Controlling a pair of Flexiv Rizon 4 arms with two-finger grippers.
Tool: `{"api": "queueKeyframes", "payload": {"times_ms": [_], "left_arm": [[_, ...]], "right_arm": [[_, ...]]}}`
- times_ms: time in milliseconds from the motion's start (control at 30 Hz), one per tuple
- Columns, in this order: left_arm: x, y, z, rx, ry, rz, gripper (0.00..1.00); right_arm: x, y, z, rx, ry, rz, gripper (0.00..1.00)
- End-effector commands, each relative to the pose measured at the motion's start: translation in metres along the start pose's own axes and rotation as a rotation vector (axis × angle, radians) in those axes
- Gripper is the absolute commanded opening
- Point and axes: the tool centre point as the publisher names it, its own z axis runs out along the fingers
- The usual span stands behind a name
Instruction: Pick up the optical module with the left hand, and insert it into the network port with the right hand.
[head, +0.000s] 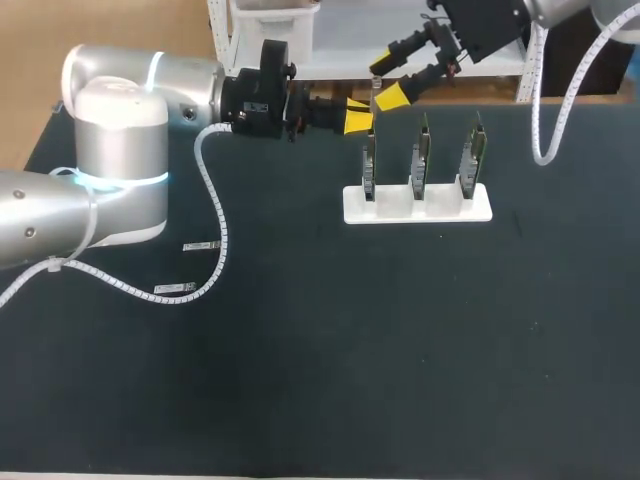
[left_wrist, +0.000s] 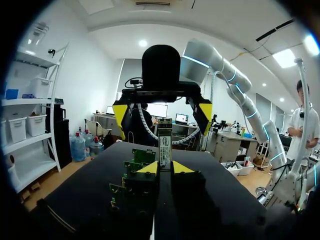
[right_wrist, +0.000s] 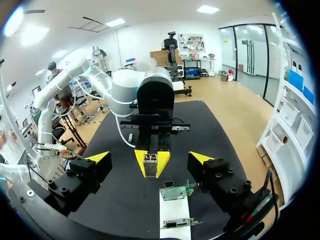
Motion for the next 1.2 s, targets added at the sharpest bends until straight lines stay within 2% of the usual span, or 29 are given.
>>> {"api": "queueKeyframes", "payload": {"times_ms": [33, 700, 733, 767, 1200], "left_arm": [[0.0003, -0.0014, 0.0001, -0.005, 0.000, 0.000, 0.00], [0.0003, -0.0014, 0.0001, -0.005, 0.000, 0.000, 0.00], [0.0003, -0.0014, 0.0001, -0.005, 0.000, 0.000, 0.00], [0.0003, -0.0014, 0.0001, -0.005, 0.000, 0.000, 0.00], [0.0003, -0.0014, 0.0001, -0.005, 0.000, 0.000, 0.00]], "right_arm": [[-0.0039, -0.0027, 0.0014, -0.009, 0.001, -0.006, 1.00], [-0.0038, -0.0017, 0.0028, -0.009, 0.006, 0.007, 1.00], [-0.0038, -0.0018, 0.0028, -0.012, 0.006, 0.005, 0.18], [-0.0036, -0.0020, 0.0028, -0.013, 0.006, 0.005, 0.00], [-0.0024, -0.0039, 0.0012, -0.013, 0.009, 0.003, 0.00]]}}
